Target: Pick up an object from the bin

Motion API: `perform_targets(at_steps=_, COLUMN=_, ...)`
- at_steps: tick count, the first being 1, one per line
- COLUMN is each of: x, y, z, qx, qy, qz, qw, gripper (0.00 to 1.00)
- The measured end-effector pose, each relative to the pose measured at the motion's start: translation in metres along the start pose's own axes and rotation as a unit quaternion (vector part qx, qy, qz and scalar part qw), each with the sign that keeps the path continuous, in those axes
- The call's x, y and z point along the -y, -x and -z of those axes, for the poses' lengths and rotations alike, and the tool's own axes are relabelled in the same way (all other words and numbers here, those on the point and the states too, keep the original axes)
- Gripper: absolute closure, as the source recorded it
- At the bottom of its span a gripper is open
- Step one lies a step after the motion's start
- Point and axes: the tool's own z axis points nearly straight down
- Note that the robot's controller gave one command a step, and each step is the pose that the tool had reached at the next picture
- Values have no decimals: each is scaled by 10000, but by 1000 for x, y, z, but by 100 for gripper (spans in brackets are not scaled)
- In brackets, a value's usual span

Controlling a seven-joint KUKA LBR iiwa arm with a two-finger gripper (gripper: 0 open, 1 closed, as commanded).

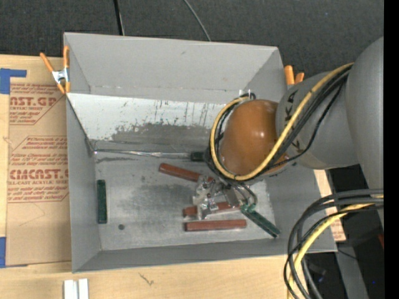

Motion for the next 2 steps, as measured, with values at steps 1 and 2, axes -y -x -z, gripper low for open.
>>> perform_targets(at_steps=1, x=11, y=-11, z=109, qx=-5, qy=-1, qz=91, qw=10000, gripper=100)
perform_targets(at_steps=2, x=11, y=-11, z=109, qx=-5, qy=0, qz=90, qw=10000, gripper=100)
